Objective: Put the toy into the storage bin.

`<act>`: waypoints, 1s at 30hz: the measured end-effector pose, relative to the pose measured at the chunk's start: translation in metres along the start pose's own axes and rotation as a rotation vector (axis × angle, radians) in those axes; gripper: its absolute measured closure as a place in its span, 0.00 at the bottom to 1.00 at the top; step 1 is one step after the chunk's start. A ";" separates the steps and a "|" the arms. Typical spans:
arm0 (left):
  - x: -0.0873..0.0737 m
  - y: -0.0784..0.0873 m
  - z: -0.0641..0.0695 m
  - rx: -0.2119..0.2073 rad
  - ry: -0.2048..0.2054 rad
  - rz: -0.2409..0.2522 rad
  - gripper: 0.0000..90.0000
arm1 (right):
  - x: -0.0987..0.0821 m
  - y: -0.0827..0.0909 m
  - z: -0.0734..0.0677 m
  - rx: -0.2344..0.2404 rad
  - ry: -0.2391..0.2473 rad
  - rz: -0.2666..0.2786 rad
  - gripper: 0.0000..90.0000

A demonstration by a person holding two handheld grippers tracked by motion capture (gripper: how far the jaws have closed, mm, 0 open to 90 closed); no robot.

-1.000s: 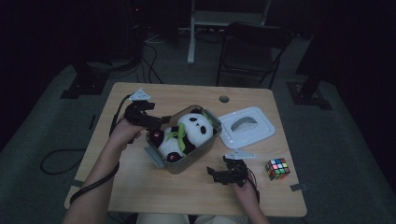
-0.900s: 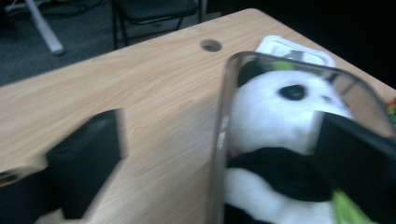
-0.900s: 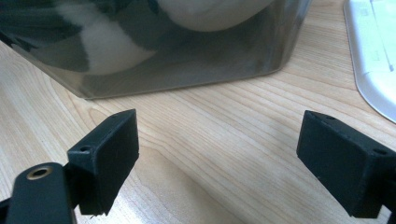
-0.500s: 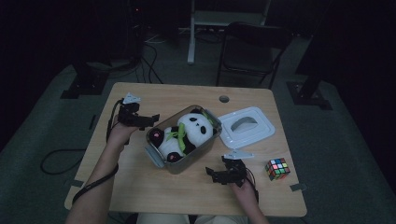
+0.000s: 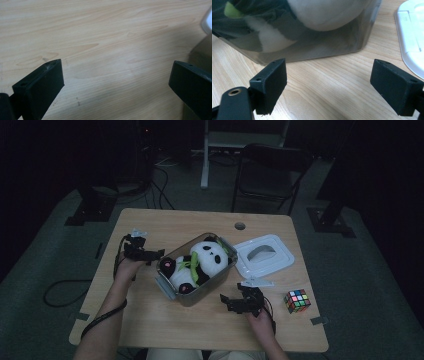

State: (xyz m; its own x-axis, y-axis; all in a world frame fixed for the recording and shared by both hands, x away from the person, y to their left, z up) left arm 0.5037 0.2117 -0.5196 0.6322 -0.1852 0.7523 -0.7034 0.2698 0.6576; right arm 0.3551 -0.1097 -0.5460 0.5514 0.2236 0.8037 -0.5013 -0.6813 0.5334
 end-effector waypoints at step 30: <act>-0.038 0.004 0.049 -0.084 -0.133 -0.038 0.01 | -0.002 0.005 0.012 -0.047 -0.027 0.003 0.15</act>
Point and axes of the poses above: each handheld gripper's, and its own axes: y roughly backward along the jaws, x roughly out of its top, z roughly to its right, the point moved 8 cm from there along -y, roughly forward along the jaws, and after that the axes turned 6 degrees about x, right-handed, at the moved point
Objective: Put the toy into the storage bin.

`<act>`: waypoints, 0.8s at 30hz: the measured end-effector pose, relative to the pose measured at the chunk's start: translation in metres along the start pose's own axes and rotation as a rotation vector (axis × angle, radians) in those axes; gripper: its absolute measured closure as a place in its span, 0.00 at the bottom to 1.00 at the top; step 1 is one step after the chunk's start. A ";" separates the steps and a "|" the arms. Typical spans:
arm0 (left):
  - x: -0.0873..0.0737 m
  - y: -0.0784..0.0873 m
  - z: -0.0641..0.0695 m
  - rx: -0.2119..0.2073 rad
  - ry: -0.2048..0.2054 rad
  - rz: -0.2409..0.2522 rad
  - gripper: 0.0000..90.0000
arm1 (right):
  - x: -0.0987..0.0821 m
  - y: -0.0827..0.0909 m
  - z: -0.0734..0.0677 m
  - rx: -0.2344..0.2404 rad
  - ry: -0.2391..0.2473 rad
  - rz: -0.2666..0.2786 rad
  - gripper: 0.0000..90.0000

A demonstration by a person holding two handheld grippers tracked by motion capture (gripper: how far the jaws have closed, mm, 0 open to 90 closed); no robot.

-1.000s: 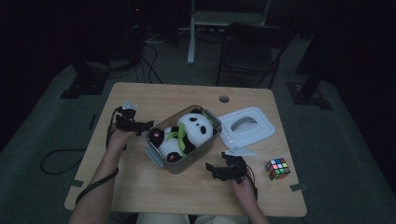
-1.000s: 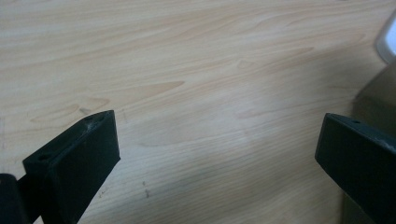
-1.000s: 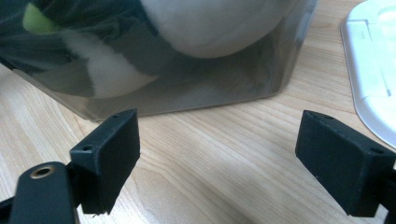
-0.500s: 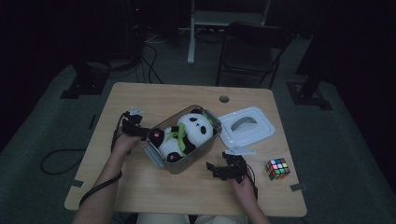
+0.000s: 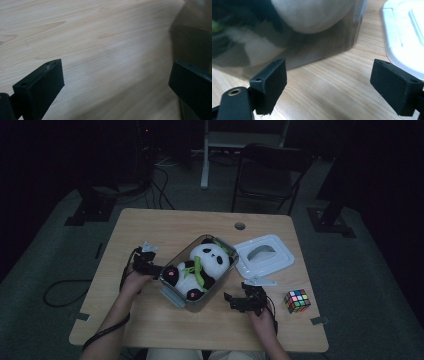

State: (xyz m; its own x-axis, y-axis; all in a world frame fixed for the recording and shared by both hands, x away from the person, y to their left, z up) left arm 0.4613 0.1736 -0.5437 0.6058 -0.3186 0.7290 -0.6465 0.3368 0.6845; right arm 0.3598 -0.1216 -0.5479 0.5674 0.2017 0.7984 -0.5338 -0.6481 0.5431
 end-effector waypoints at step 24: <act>-0.015 0.017 0.067 -0.085 -0.096 0.040 0.01 | 0.004 0.030 0.023 -0.027 -0.045 0.074 0.15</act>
Point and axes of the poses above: each handheld gripper's, and its own axes: y roughly backward along the jaws, x roughly out of its top, z roughly to its right, the point moved 8 cm from there along -y, roughly forward along the jaws, and after that the axes turned 6 degrees about x, right-handed, at the moved point
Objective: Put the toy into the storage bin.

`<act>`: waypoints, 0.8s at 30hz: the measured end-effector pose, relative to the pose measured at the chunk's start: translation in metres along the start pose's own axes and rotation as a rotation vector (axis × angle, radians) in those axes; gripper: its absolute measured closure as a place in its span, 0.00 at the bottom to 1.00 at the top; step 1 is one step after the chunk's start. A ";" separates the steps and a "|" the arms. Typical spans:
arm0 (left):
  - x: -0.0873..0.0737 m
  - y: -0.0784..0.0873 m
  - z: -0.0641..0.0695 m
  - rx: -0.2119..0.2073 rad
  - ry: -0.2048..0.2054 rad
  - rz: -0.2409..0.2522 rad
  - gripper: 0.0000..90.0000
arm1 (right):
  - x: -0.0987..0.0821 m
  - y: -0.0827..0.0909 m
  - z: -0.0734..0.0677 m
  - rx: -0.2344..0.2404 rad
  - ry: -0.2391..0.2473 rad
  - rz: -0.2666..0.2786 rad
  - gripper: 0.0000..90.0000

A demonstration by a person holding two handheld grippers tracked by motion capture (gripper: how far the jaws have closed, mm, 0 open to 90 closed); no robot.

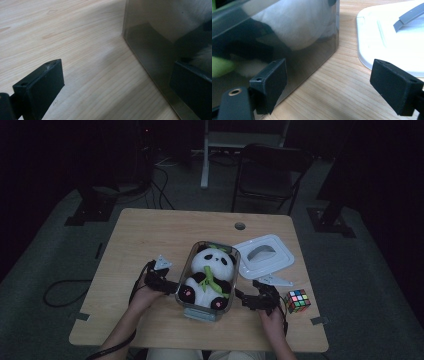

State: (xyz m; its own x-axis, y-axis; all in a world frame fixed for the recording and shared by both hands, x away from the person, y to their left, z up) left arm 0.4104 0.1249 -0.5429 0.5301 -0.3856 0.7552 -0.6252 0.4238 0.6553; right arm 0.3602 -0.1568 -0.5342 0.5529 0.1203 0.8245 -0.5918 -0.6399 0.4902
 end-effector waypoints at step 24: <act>-0.005 0.005 0.029 -0.058 -0.055 -0.009 0.01 | 0.018 0.046 0.013 -0.023 0.020 0.046 0.15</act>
Point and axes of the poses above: each handheld gripper's, and its own axes: y roughly backward along the jaws, x roughly out of its top, z roughly to its right, the point moved 8 cm from there along -y, roughly forward along the jaws, and after that the axes turned 6 degrees about x, right-handed, at the moved point
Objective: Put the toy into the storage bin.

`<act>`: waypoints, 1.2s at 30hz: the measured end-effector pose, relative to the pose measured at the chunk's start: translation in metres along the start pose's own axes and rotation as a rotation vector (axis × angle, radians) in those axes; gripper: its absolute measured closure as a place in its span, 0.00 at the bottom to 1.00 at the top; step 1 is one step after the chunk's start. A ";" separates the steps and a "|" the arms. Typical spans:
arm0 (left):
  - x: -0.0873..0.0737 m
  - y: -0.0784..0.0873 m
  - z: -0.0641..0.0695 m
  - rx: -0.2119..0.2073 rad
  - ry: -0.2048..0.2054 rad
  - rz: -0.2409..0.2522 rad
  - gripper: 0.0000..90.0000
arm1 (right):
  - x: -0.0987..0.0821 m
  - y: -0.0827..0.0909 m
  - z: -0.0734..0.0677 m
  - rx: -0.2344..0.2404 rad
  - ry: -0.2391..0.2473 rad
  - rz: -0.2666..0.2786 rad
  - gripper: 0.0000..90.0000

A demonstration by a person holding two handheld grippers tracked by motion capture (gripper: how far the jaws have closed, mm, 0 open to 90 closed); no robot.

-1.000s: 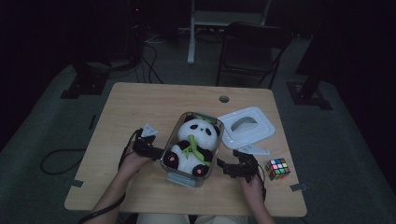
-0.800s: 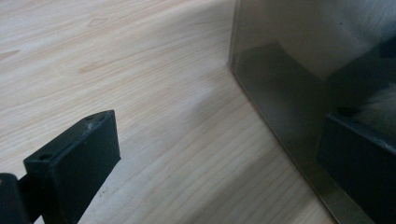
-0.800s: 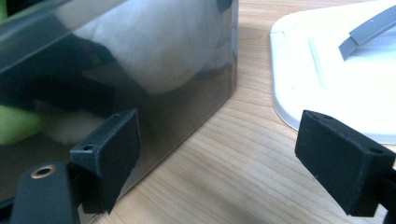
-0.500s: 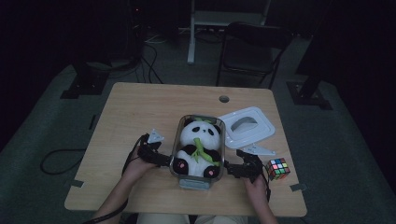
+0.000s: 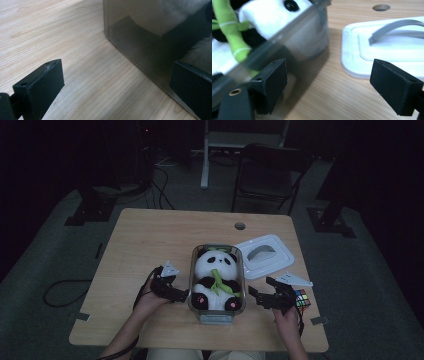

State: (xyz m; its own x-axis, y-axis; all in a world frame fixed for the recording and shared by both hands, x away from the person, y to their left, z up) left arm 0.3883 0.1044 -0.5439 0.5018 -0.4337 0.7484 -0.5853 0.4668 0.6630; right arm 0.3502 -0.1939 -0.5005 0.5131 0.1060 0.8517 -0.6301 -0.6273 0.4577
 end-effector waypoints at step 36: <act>-0.028 0.006 0.002 0.011 -0.015 -0.019 0.01 | -0.069 0.083 0.092 -0.304 -0.171 -0.048 0.12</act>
State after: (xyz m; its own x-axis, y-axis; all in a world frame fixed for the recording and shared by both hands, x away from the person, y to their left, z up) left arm 0.3693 0.1181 -0.5611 0.5040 -0.4538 0.7349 -0.5826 0.4496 0.6771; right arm 0.3157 -0.3242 -0.5447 0.6203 -0.0170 0.7842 -0.7344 -0.3637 0.5730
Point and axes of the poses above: each handheld gripper's, and its own axes: y roughly backward along the jaws, x roughly out of its top, z roughly to its right, the point moved 8 cm from there along -y, roughly forward along the jaws, and after that the axes turned 6 degrees about x, right-handed, at the moved point
